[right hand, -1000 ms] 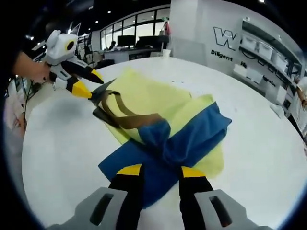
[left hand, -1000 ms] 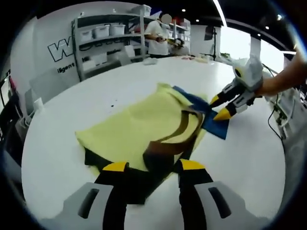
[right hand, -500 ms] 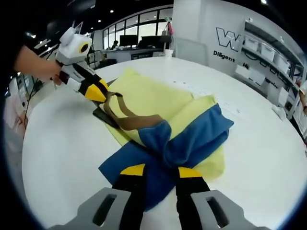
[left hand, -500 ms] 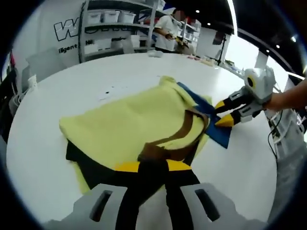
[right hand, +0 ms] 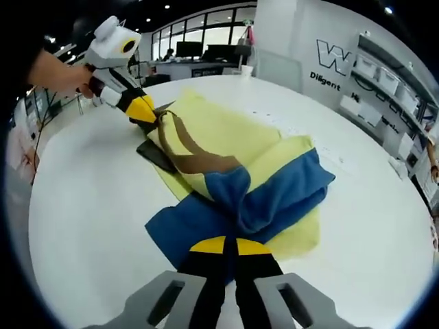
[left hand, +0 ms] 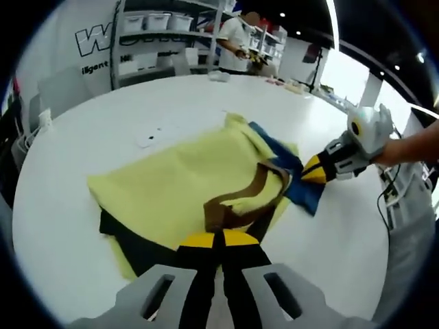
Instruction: Fold the garment on the visible template until the final outline fits inside the template.
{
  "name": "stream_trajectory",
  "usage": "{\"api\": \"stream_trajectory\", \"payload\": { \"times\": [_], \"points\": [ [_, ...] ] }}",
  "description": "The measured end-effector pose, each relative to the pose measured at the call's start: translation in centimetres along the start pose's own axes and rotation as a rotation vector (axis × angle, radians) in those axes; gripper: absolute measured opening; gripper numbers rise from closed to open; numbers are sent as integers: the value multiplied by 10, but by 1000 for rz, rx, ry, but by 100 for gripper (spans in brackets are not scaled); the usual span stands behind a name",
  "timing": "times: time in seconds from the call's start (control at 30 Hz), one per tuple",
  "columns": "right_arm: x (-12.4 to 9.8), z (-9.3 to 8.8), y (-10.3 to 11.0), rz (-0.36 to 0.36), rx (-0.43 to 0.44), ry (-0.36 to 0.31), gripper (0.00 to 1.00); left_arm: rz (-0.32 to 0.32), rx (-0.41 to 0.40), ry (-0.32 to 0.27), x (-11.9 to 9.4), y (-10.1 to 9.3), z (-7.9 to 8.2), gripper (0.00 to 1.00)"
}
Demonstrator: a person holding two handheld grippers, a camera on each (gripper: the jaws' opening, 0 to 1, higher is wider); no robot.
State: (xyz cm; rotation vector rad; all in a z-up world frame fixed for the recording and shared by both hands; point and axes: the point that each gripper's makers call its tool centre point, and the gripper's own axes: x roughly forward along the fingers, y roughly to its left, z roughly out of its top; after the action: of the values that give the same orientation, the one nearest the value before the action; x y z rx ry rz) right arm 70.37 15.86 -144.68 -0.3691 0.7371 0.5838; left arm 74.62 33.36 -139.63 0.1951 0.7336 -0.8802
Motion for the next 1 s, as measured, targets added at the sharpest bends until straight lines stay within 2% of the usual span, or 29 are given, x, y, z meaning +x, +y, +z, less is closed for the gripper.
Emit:
{"api": "stream_trajectory", "payload": {
  "times": [0.07,0.2,0.33,0.67,0.7,0.73,0.83,1.0],
  "points": [
    [-2,-1,3,9,12,6,0,0,12,-13,-5,1,6,0],
    [-6,-4,14,40,-49,30,0,3,16,-41,-15,1,19,0],
    [-9,-8,20,59,-59,43,0,-1,21,-46,-20,1,26,0],
    [-25,-21,45,136,-173,78,0,-11,43,-66,-39,-11,39,0],
    [-28,-23,47,143,-180,83,0,-3,-1,-78,-43,-14,41,0],
    [-29,-25,50,146,-181,86,0,-12,-13,-103,-45,-19,44,0],
    [-37,-31,60,174,-202,85,0,-4,-2,-104,-51,-26,43,0],
    [-52,-44,76,220,-263,103,0,-6,-15,-140,-62,-27,54,0]
  ]
}}
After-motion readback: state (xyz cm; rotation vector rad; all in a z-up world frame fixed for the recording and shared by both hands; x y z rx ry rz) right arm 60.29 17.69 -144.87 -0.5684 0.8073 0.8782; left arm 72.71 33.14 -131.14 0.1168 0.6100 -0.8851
